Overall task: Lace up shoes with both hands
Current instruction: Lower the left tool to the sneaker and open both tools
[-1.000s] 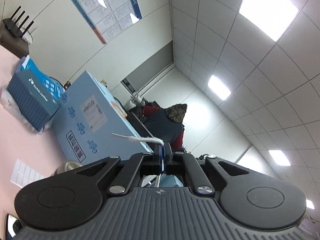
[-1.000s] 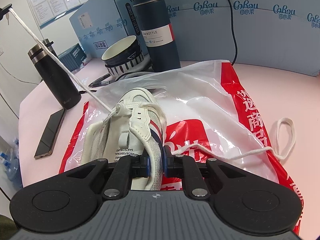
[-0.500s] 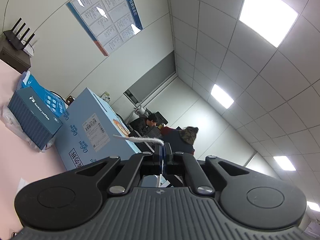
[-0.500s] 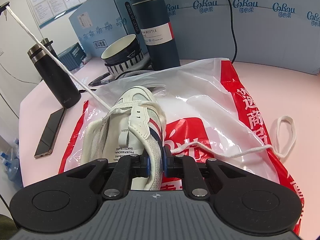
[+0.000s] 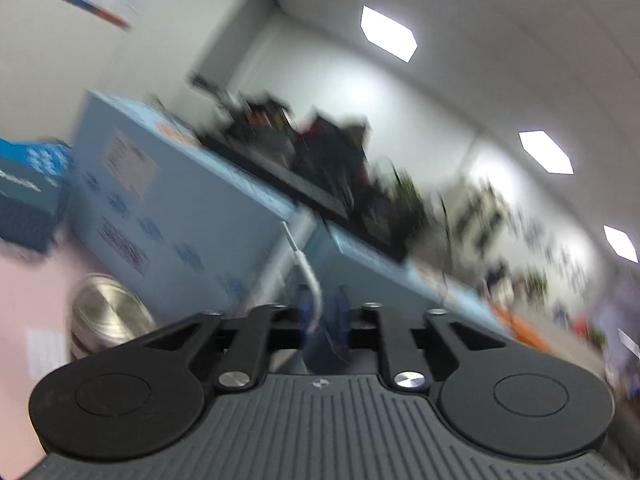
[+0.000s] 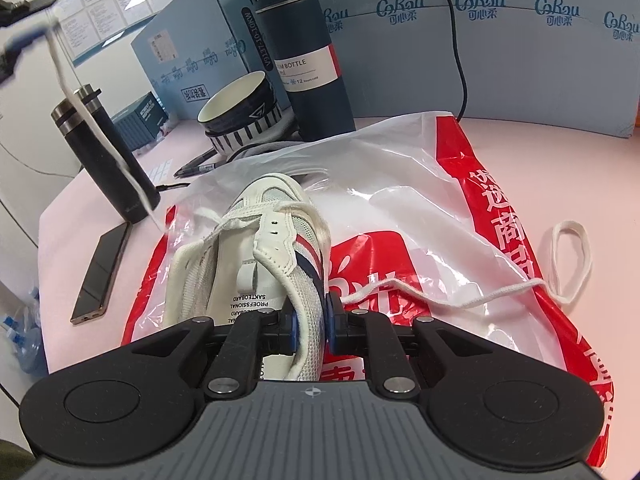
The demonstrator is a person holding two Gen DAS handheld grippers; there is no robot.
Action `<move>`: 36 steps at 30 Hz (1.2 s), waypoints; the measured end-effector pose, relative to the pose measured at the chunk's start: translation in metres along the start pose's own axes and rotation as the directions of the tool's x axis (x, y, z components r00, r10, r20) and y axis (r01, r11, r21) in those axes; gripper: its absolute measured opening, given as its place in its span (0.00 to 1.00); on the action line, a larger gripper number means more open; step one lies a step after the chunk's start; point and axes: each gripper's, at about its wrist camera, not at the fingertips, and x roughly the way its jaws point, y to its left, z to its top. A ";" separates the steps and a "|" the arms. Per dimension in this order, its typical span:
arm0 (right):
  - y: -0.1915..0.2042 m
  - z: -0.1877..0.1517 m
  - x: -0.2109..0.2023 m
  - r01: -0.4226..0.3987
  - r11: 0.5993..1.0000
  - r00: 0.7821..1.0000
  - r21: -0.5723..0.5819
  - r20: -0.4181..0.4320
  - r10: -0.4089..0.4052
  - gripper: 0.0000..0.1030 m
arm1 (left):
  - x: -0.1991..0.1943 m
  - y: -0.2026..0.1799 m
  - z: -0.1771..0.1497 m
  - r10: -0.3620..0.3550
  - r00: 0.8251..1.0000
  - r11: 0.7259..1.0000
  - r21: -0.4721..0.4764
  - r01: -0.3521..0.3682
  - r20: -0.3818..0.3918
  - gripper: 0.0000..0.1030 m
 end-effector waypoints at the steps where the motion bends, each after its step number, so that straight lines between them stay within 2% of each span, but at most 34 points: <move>1: 0.000 0.000 0.000 -0.001 1.000 1.000 0.004 0.002 0.001 0.13 | 0.010 -0.006 -0.016 -0.011 0.998 1.000 0.010 0.011 -0.067 0.52; 3: -0.002 -0.001 -0.004 -0.007 1.000 1.000 0.019 0.014 0.007 0.16 | 0.028 -0.016 -0.049 -0.034 0.980 0.999 0.013 0.038 -0.195 0.54; 6: -0.003 -0.001 -0.014 -0.026 0.999 0.999 0.035 0.042 0.024 0.18 | 0.049 -0.024 -0.099 -0.023 0.940 1.000 0.003 0.026 -0.340 0.57; 8: -0.003 0.000 -0.017 -0.029 0.999 0.998 0.029 0.048 0.027 0.18 | 0.060 -0.028 -0.124 0.009 0.915 1.000 0.021 0.000 -0.404 0.60; 11: -0.002 0.001 -0.019 -0.033 0.999 0.998 0.022 0.055 0.032 0.18 | 0.065 -0.038 -0.150 0.046 0.893 0.998 0.063 -0.020 -0.448 0.63; 13: -0.001 0.000 -0.021 -0.038 0.999 0.998 0.013 0.058 0.037 0.18 | 0.062 -0.046 -0.161 0.069 0.890 0.995 0.095 -0.029 -0.450 0.71; 14: -0.001 0.000 -0.022 -0.038 0.999 0.998 0.009 0.051 0.038 0.17 | 0.061 -0.047 -0.164 0.087 0.891 0.993 0.111 -0.041 -0.446 0.71; 15: -0.001 -0.001 -0.023 -0.038 0.999 0.998 0.004 0.045 0.038 0.15 | 0.060 -0.049 -0.167 0.107 0.892 0.990 0.129 -0.055 -0.439 0.69; 17: 0.000 -0.003 -0.025 -0.041 0.999 0.999 0.000 0.033 0.041 0.14 | 0.059 -0.048 -0.170 0.133 0.896 0.986 0.145 -0.078 -0.423 0.53; 19: 0.001 -0.006 -0.028 -0.053 0.999 0.998 0.008 0.023 0.053 0.13 | 0.059 -0.045 -0.172 0.137 0.899 0.987 0.137 -0.087 -0.415 0.52; 21: 0.005 -0.009 -0.030 -0.072 0.997 0.997 0.007 0.011 0.072 0.13 | 0.060 -0.041 -0.174 0.141 0.903 0.987 0.130 -0.096 -0.407 0.46; 23: 0.011 -0.012 -0.033 -0.096 0.995 0.995 0.001 -0.004 0.096 0.13 | 0.062 -0.040 -0.174 0.153 0.901 0.984 0.149 -0.100 -0.405 0.44; 28: 0.022 -0.019 -0.036 -0.255 0.967 0.963 0.006 -0.086 0.255 0.19 | 0.073 -0.035 -0.172 0.187 0.891 0.976 0.185 -0.118 -0.414 0.45; 30: 0.022 -0.022 -0.042 -0.290 0.957 0.953 0.001 -0.086 0.289 0.28 | 0.076 -0.033 -0.172 0.193 0.886 0.974 0.194 -0.120 -0.422 0.47; 31: 0.020 -0.022 -0.048 -0.294 0.956 0.953 0.004 -0.070 0.294 0.35 | 0.076 -0.032 -0.174 0.200 0.884 0.972 0.195 -0.127 -0.422 0.54; 32: 0.017 -0.021 -0.053 -0.283 0.959 0.958 0.011 -0.051 0.283 0.52 | 0.076 -0.031 -0.175 0.208 0.883 0.971 0.197 -0.135 -0.421 0.66; 33: 0.013 -0.019 -0.059 -0.253 0.967 0.967 0.015 -0.029 0.253 0.61 | 0.076 -0.030 -0.177 0.217 0.881 0.970 0.198 -0.144 -0.421 0.71; 34: 0.009 -0.018 -0.064 -0.223 0.975 0.975 0.021 -0.006 0.223 0.65 | 0.076 -0.028 -0.180 0.224 0.877 0.969 0.194 -0.153 -0.425 0.75; 36: -0.003 -0.017 -0.073 -0.193 0.979 0.980 0.060 0.063 0.189 0.68 | 0.078 -0.022 -0.189 0.230 0.861 0.970 0.172 -0.169 -0.453 0.75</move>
